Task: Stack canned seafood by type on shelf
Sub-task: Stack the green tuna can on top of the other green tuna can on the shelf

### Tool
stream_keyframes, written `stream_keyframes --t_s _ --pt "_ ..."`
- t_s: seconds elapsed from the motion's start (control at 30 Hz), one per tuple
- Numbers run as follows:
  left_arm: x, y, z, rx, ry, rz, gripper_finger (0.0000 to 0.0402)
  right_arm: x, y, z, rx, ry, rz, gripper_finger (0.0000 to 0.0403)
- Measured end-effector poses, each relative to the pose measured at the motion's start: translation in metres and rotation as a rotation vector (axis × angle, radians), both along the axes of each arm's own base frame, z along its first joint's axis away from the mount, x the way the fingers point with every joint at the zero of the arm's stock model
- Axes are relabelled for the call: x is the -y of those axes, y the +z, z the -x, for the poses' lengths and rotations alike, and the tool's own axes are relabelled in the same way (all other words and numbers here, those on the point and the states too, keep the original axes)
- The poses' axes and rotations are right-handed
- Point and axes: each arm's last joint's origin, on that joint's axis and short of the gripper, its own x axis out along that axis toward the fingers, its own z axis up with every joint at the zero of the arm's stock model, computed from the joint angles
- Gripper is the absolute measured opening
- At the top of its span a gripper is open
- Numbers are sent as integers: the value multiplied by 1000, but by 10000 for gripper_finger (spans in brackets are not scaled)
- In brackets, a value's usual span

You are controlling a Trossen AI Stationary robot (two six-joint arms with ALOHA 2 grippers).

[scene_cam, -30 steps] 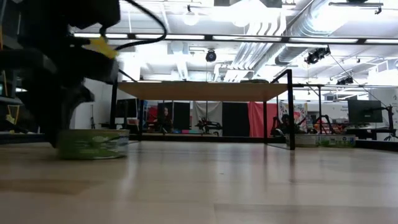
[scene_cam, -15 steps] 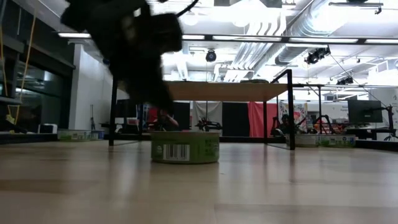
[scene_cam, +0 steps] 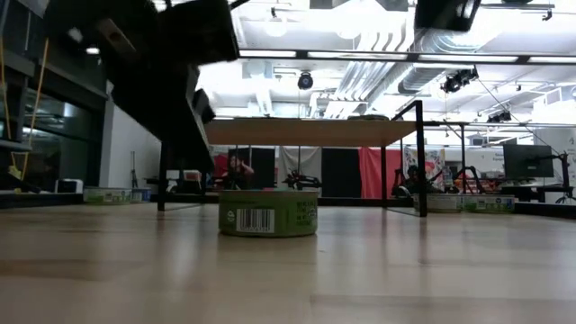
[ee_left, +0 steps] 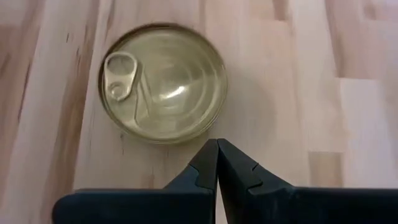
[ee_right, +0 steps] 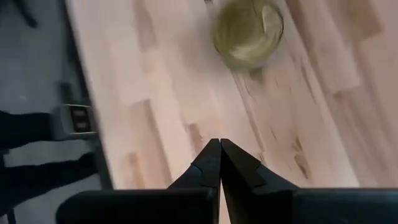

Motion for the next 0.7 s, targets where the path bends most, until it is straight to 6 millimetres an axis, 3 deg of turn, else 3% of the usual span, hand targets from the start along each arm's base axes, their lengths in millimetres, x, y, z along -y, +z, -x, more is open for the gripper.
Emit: stream_keyframes --t_s 0.17,0.33,0.7 --pt "-5 -10 5 32 74 -2 1 2 -54 -30 -118 -46 71 0" --pt "-4 -6 1 83 -1 -54 1 17 -90 -56 -127 -40 138 0" --pt "-24 -8 -8 94 -24 -151 1 37 -120 -80 -110 4 157 0"
